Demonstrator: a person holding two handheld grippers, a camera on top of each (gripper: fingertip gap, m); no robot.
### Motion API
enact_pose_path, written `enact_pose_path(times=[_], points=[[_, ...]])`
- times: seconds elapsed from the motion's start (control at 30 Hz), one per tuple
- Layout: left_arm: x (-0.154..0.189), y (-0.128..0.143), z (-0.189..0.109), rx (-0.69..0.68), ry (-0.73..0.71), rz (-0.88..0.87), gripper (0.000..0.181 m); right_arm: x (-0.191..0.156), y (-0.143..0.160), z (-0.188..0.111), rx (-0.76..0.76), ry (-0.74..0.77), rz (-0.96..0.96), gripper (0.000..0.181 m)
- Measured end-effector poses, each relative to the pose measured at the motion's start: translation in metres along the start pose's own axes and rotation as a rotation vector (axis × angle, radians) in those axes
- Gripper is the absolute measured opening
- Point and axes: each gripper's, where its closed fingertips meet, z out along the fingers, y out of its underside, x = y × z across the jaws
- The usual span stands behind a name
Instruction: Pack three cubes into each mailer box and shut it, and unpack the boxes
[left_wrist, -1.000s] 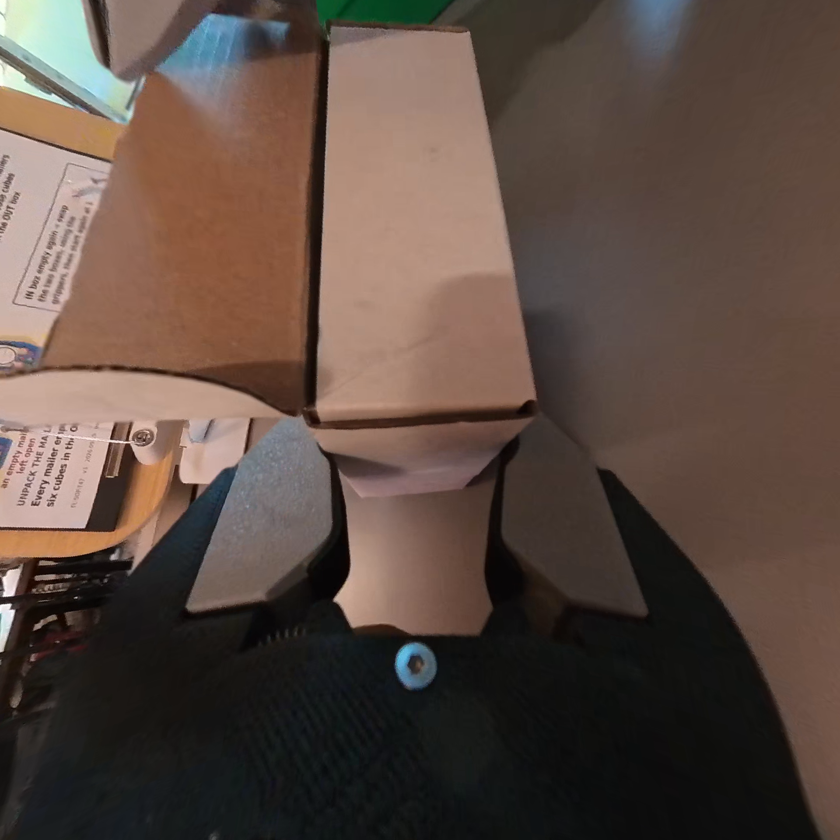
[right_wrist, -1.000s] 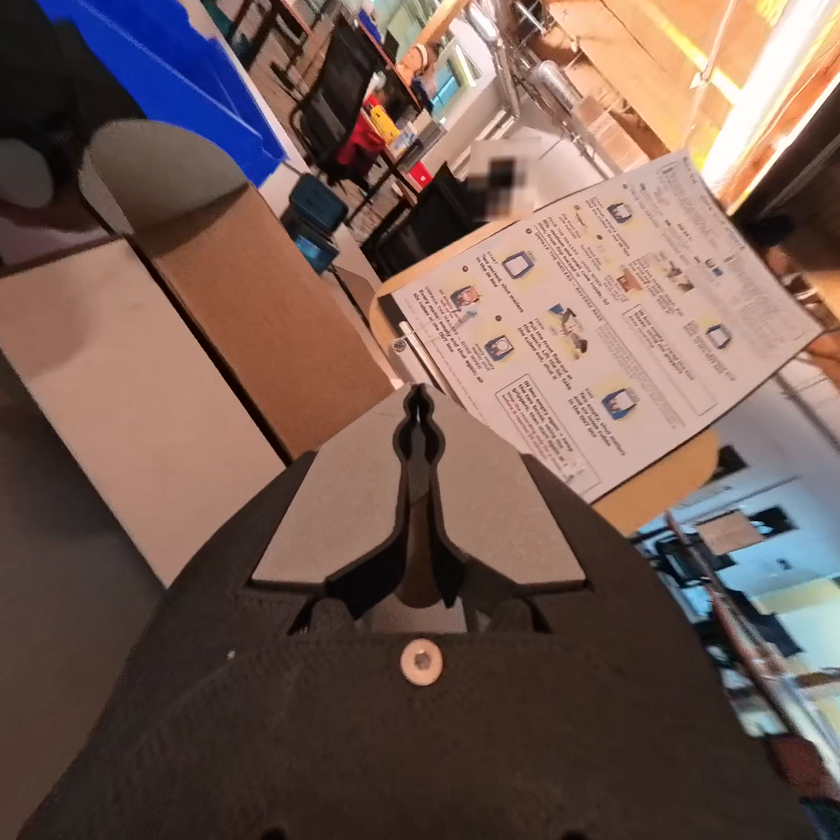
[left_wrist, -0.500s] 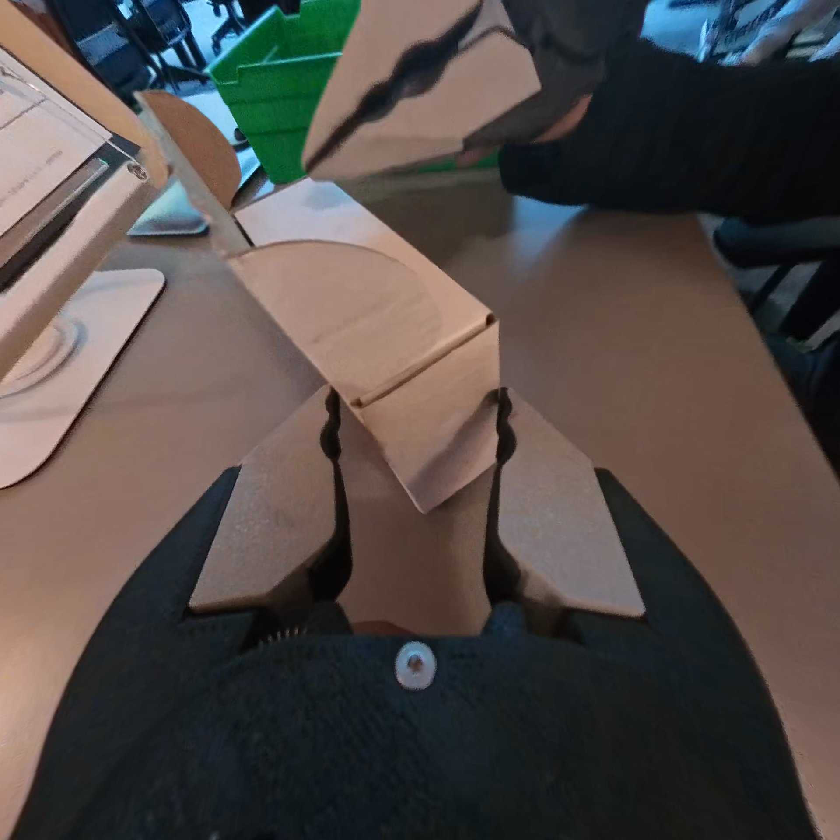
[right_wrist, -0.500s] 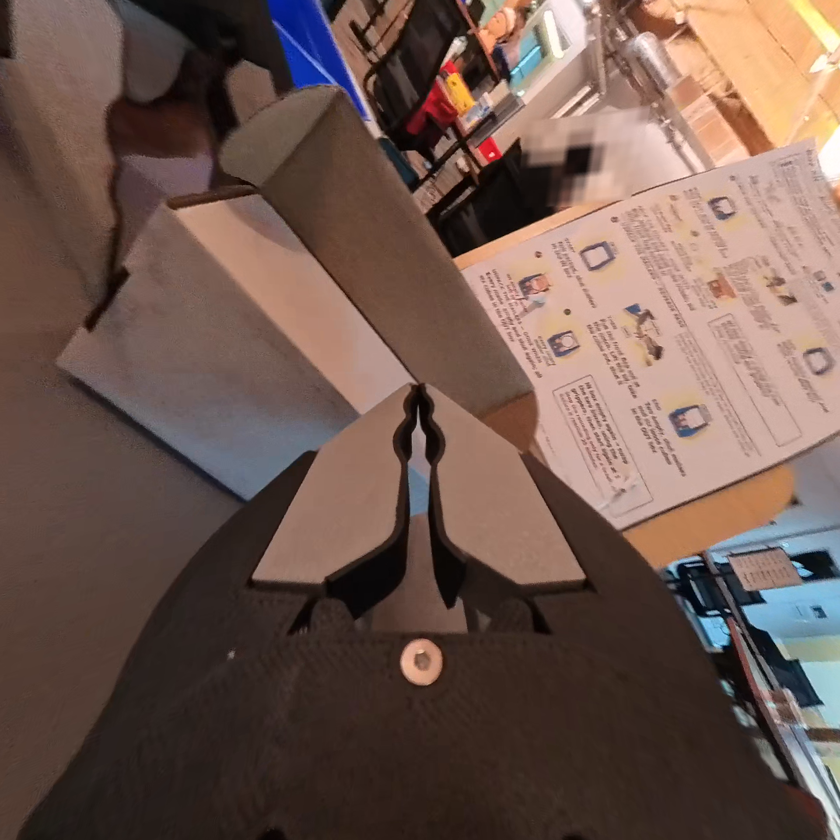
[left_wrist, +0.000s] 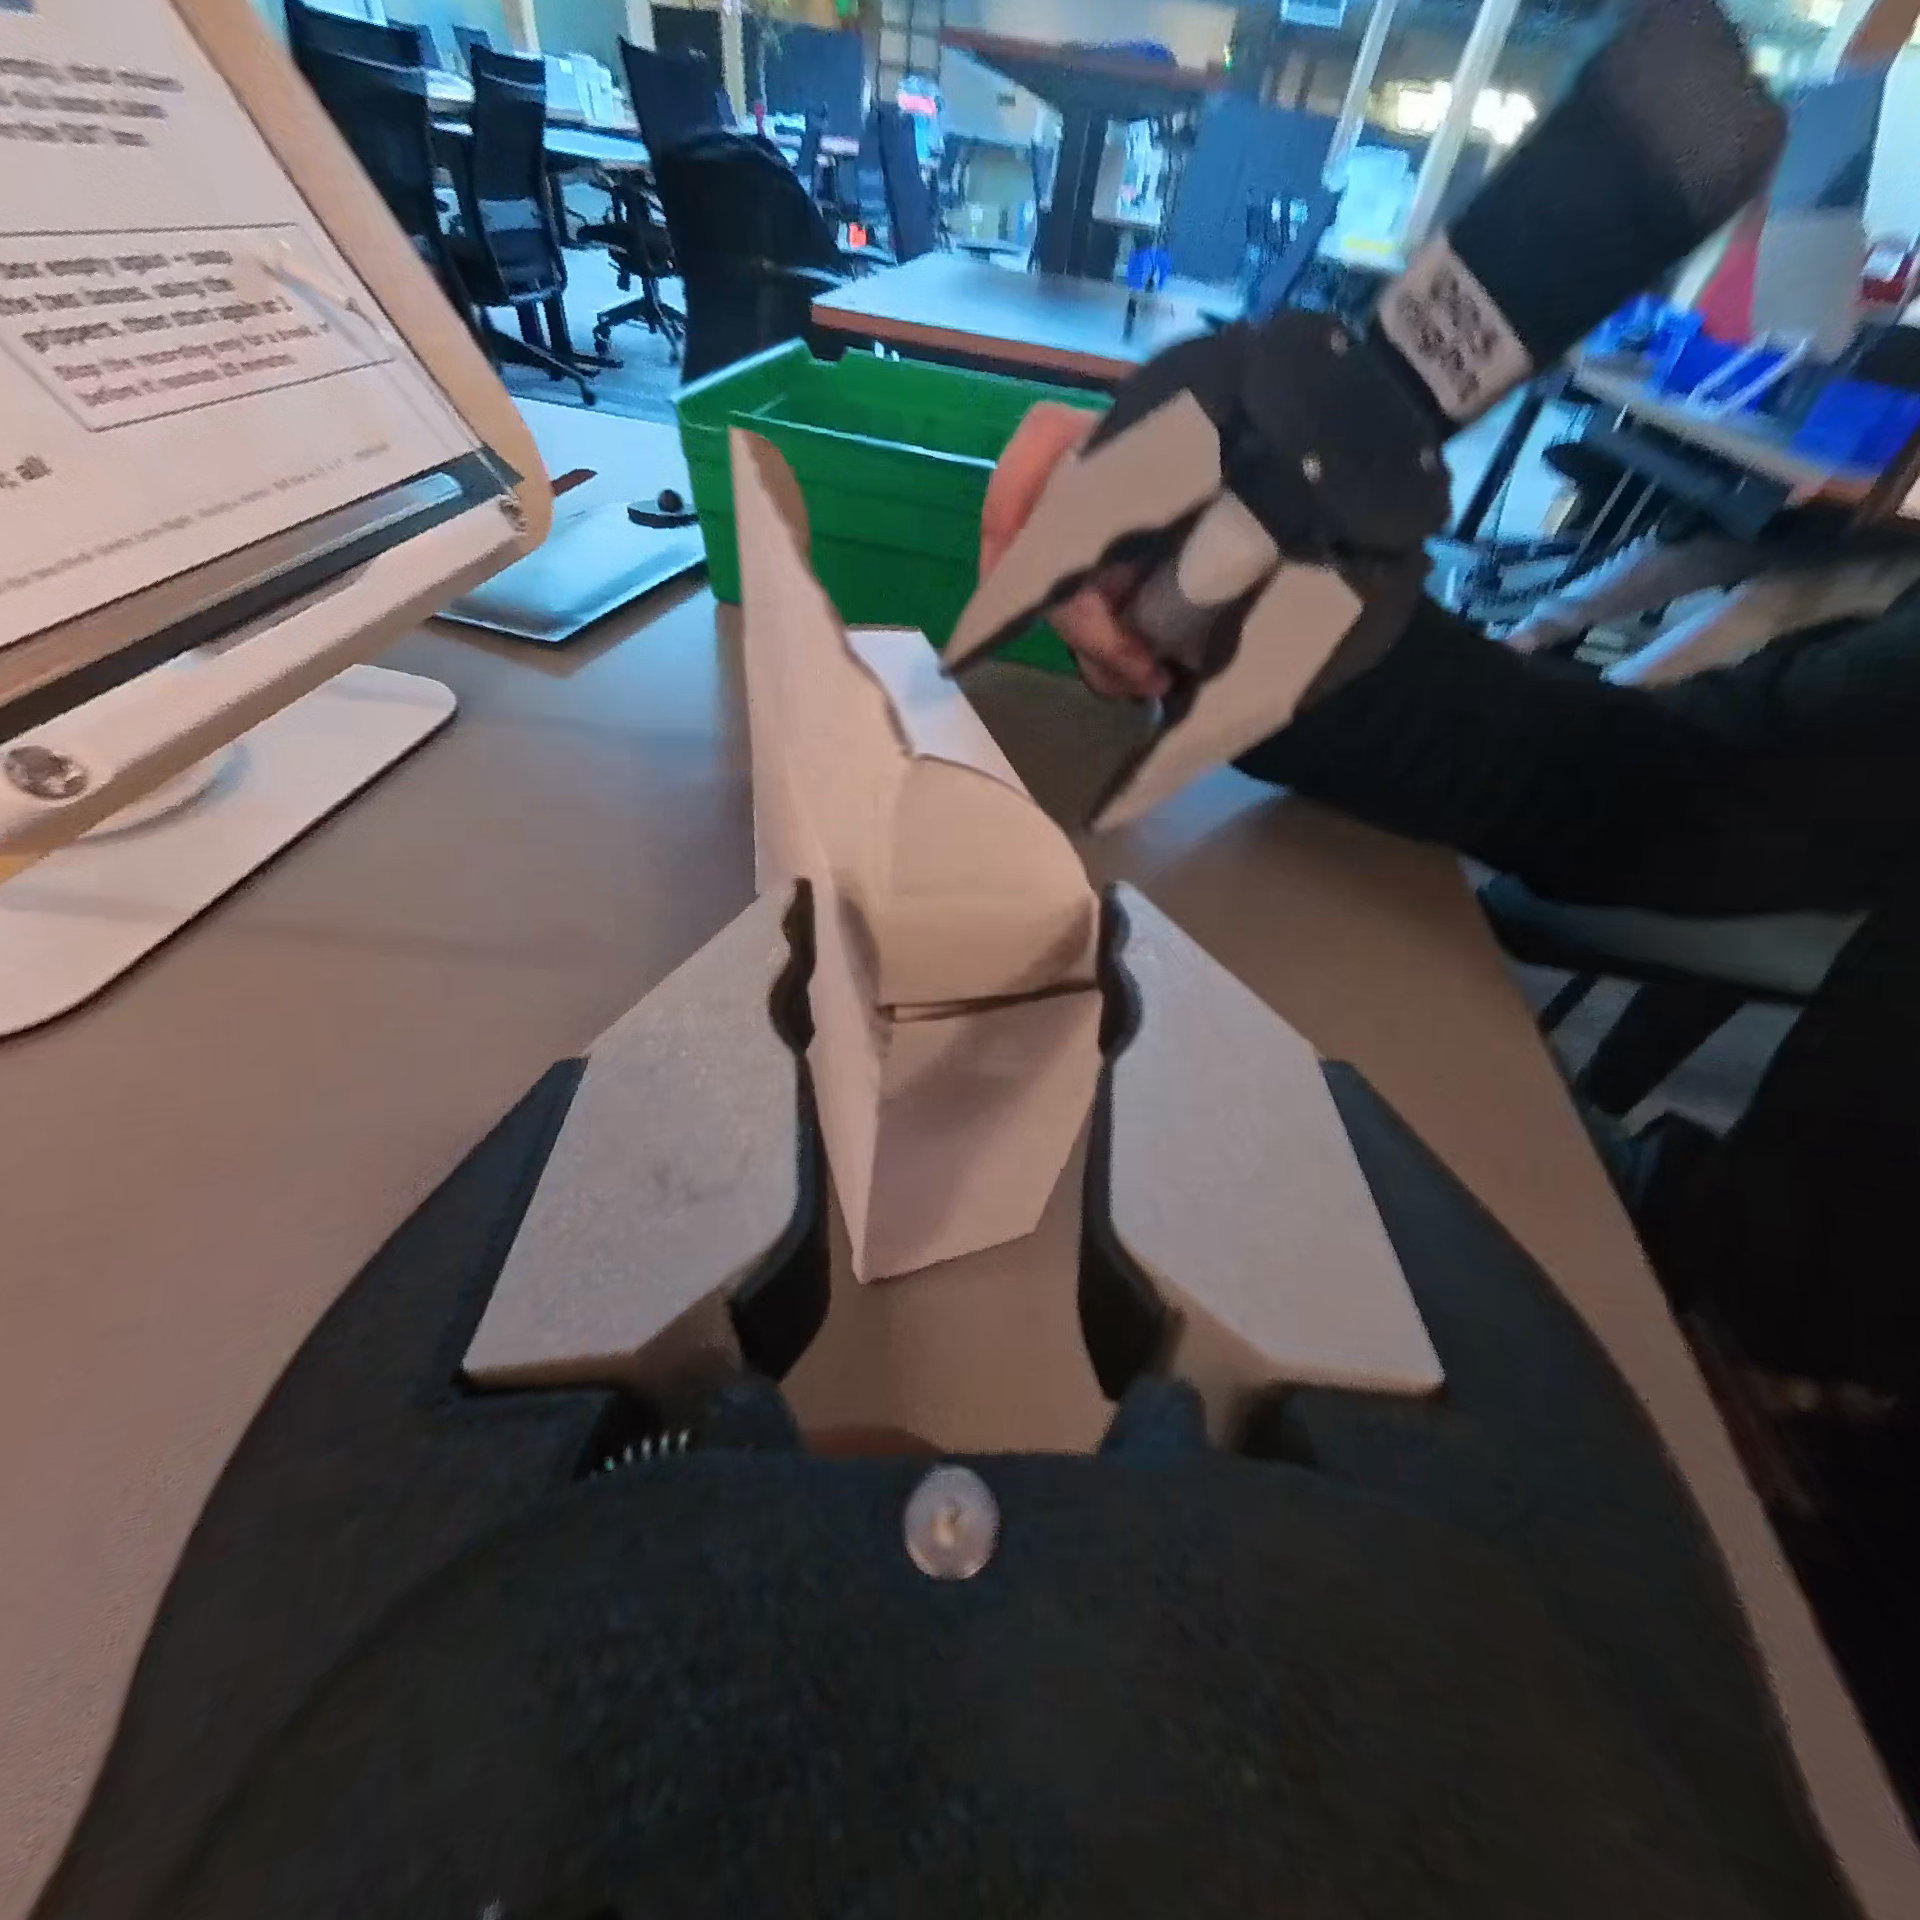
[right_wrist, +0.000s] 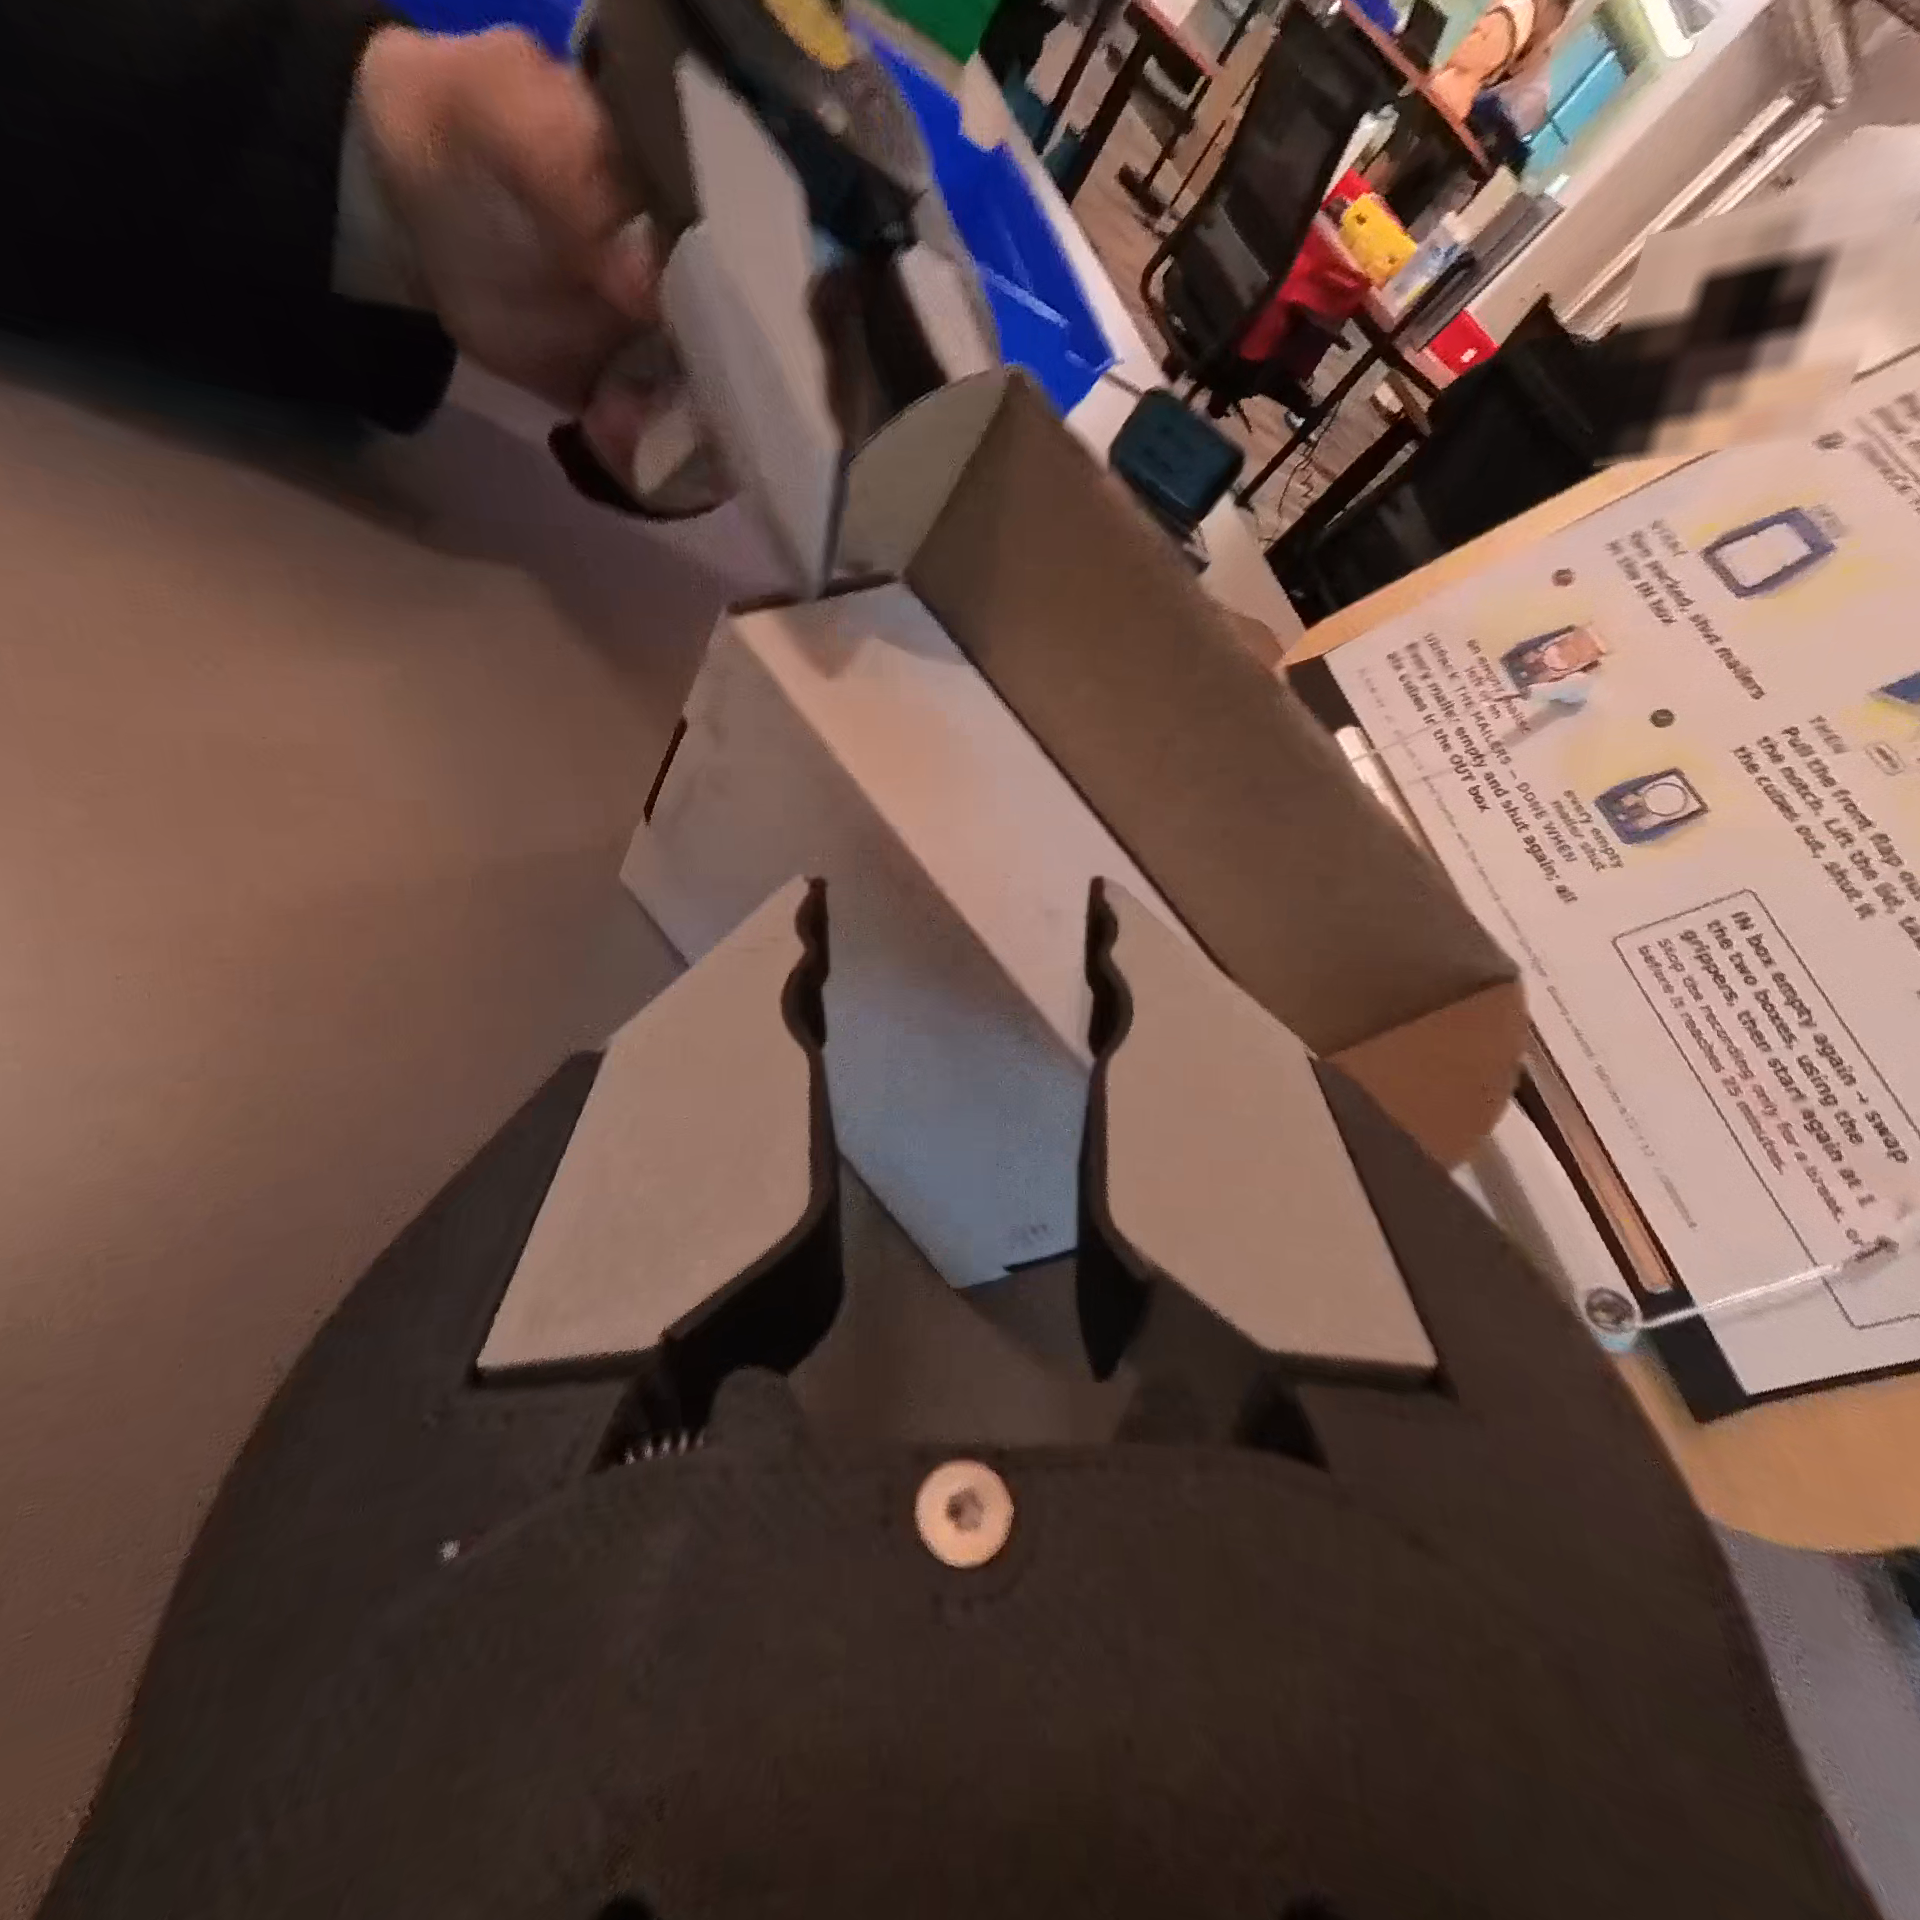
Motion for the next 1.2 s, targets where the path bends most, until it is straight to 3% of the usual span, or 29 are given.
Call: enact_pose_path(times=[0.03, 0.23, 0.33, 0.4, 0.53, 0.7, 0.77, 0.83, 0.93, 1.03, 1.1, 1.2], points=[[-0.002, -0.003, -0.001, 0.022, 0.004, -0.035, 0.053, -0.003, 0.003, 0.002, -0.017, -0.006, -0.028, 0.052], [-0.008, -0.013, -0.003, 0.075, -0.021, -0.091, 0.040, 0.000, 0.005, 0.016, -0.052, 0.162, -0.247, 0.059], [-0.013, -0.012, -0.002, 0.052, -0.087, -0.052, 0.037, -0.012, 0.022, 0.026, -0.138, 0.140, -0.350, 0.070], [-0.014, -0.013, -0.003, 0.055, -0.096, -0.067, 0.036, -0.012, 0.020, 0.024, -0.134, 0.131, -0.345, 0.063], [-0.025, -0.022, -0.009, 0.124, -0.125, -0.164, 0.036, -0.015, 0.007, 0.006, -0.050, 0.046, -0.253, 0.034], [-0.042, -0.025, -0.024, 0.183, -0.184, -0.225, 0.036, -0.039, -0.003, -0.012, 0.045, -0.134, -0.208, 0.029], [-0.045, -0.029, -0.031, 0.224, -0.173, -0.249, 0.036, -0.061, -0.003, -0.028, 0.064, -0.334, -0.148, 0.000], [-0.049, -0.023, -0.032, 0.202, -0.178, -0.257, 0.037, -0.080, 0.007, -0.036, 0.025, -0.485, -0.113, 0.000], [-0.039, -0.022, -0.029, 0.192, -0.090, -0.263, 0.037, -0.085, 0.003, -0.035, 0.065, -0.512, -0.097, 0.000], [-0.023, -0.033, -0.028, 0.234, 0.002, -0.242, 0.037, -0.064, -0.037, -0.044, 0.273, -0.423, -0.007, 0.008], [-0.012, -0.038, -0.027, 0.240, 0.031, -0.204, 0.037, -0.034, -0.054, -0.049, 0.368, -0.253, 0.031, 0.008], [0.000, -0.044, -0.025, 0.239, 0.053, -0.160, 0.037, 0.006, -0.048, -0.046, 0.346, -0.013, 0.041, 0.010]])
